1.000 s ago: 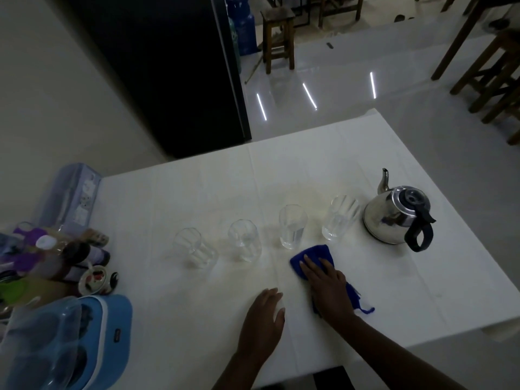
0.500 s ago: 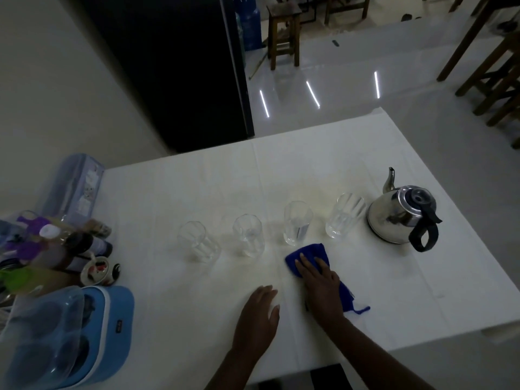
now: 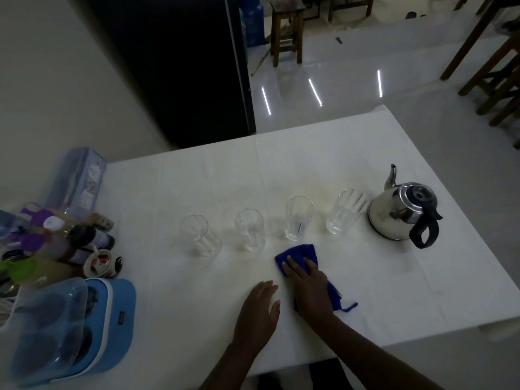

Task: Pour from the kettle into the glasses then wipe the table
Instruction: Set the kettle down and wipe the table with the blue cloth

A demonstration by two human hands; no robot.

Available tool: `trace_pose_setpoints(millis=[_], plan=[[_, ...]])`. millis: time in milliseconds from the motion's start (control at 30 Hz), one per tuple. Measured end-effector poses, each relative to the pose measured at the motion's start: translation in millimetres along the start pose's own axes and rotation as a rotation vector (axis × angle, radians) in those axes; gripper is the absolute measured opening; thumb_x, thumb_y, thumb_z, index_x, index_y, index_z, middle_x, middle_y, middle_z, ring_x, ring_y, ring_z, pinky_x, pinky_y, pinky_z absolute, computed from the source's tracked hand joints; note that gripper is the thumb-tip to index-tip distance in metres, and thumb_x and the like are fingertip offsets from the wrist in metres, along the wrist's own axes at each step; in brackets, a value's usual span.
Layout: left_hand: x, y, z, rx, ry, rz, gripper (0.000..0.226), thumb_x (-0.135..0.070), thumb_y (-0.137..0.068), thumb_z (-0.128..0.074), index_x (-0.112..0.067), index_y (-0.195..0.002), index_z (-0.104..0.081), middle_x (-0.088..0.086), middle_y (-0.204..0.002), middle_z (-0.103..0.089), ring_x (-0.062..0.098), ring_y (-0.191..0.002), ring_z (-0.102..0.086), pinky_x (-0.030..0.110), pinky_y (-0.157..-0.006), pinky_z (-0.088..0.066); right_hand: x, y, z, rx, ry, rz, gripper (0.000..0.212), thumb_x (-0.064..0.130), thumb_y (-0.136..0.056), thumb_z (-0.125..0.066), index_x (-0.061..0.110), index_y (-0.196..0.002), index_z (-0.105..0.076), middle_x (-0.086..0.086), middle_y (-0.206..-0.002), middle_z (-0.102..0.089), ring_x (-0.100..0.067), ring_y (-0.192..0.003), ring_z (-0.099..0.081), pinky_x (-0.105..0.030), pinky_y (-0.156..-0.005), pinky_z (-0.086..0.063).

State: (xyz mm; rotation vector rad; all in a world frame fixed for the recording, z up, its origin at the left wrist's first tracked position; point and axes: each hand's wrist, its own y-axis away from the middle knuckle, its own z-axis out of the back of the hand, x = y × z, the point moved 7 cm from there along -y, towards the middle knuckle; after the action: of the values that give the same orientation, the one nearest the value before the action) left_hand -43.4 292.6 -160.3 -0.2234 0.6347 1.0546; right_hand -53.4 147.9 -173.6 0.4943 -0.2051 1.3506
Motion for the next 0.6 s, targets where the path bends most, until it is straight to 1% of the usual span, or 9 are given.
trace_pose_setpoints(millis=[67,133,200,300,367,400,467,500,600], plan=[[2,2,2,-0.008,-0.004,-0.002,0.053,-0.046,-0.09,-0.032,-0.02,-0.129,-0.056,0.0,-0.136,-0.053,0.015,-0.13,-0.043,0.027,-0.108,-0.03,-2,11,-1,0.042,0.052,0.196,0.085,0.013,-0.076,-0.067,0.041,-0.141,-0.02,0.014,-0.153,-0.022,-0.023,-0.141,-0.015,-0.049,-0.109,-0.027],[5,3,7,-0.043,-0.006,-0.007,0.048,-0.043,-0.09,-0.037,-0.019,-0.125,-0.059,-0.001,-0.132,-0.057,0.016,-0.127,-0.047,0.03,-0.106,-0.036,-14,12,8,0.035,0.097,0.293,0.079,0.018,-0.078,-0.066,0.04,-0.14,-0.023,0.015,-0.151,-0.024,-0.021,-0.138,-0.022,-0.046,-0.104,-0.035],[11,4,11,-0.073,-0.003,0.005,0.046,-0.042,-0.09,-0.039,-0.019,-0.124,-0.06,-0.001,-0.131,-0.058,0.015,-0.126,-0.048,0.03,-0.106,-0.037,-18,1,14,0.025,0.065,0.219,0.072,0.015,-0.083,-0.06,0.038,-0.141,-0.024,0.015,-0.151,-0.021,-0.023,-0.14,-0.021,-0.047,-0.107,-0.032],[17,5,18,-0.1,0.002,0.022,0.047,-0.043,-0.091,-0.038,-0.018,-0.125,-0.06,0.0,-0.132,-0.057,0.015,-0.127,-0.047,0.027,-0.107,-0.032,-1,-6,10,-0.02,-0.045,-0.001,0.084,0.002,-0.072,-0.067,0.031,-0.141,-0.029,0.01,-0.152,-0.026,-0.028,-0.141,-0.021,-0.052,-0.108,-0.028],[16,6,21,-0.095,0.002,0.024,0.043,-0.039,-0.093,-0.043,-0.018,-0.126,-0.058,0.0,-0.133,-0.056,0.014,-0.128,-0.045,0.025,-0.107,-0.031,11,2,-5,-0.018,-0.039,0.043,0.091,0.006,-0.066,-0.075,0.034,-0.14,-0.03,0.01,-0.149,-0.03,-0.031,-0.138,-0.027,-0.055,-0.103,-0.036],[16,6,22,-0.088,0.004,0.027,0.039,-0.035,-0.093,-0.048,-0.018,-0.127,-0.057,0.0,-0.134,-0.055,0.013,-0.128,-0.044,0.024,-0.107,-0.029,13,8,-14,0.026,-0.024,0.114,0.093,0.011,-0.068,-0.074,0.04,-0.14,-0.023,0.012,-0.149,-0.027,-0.03,-0.138,-0.026,-0.054,-0.103,-0.036],[22,9,25,-0.098,0.011,0.031,0.037,-0.029,-0.093,-0.055,-0.018,-0.128,-0.057,-0.001,-0.135,-0.054,0.012,-0.129,-0.041,0.023,-0.107,-0.028,10,16,-22,0.088,0.034,0.267,0.094,0.016,-0.076,-0.069,0.047,-0.14,-0.008,0.017,-0.151,-0.015,-0.022,-0.14,-0.014,-0.049,-0.107,-0.03],[25,11,28,-0.106,0.008,0.038,0.037,-0.03,-0.093,-0.054,-0.019,-0.128,-0.057,-0.001,-0.135,-0.054,0.011,-0.129,-0.041,0.023,-0.107,-0.028,9,14,-20,0.101,0.068,0.302,0.092,0.017,-0.077,-0.067,0.046,-0.141,-0.008,0.018,-0.152,-0.012,-0.021,-0.14,-0.011,-0.047,-0.108,-0.027],[34,18,32,-0.134,-0.003,0.056,0.04,-0.036,-0.091,-0.047,-0.017,-0.124,-0.06,0.0,-0.132,-0.057,0.014,-0.126,-0.045,0.025,-0.106,-0.031,13,-2,-11,0.072,0.063,0.176,0.085,0.008,-0.076,-0.065,0.037,-0.142,-0.02,0.014,-0.153,-0.016,-0.026,-0.142,-0.015,-0.05,-0.109,-0.025]])
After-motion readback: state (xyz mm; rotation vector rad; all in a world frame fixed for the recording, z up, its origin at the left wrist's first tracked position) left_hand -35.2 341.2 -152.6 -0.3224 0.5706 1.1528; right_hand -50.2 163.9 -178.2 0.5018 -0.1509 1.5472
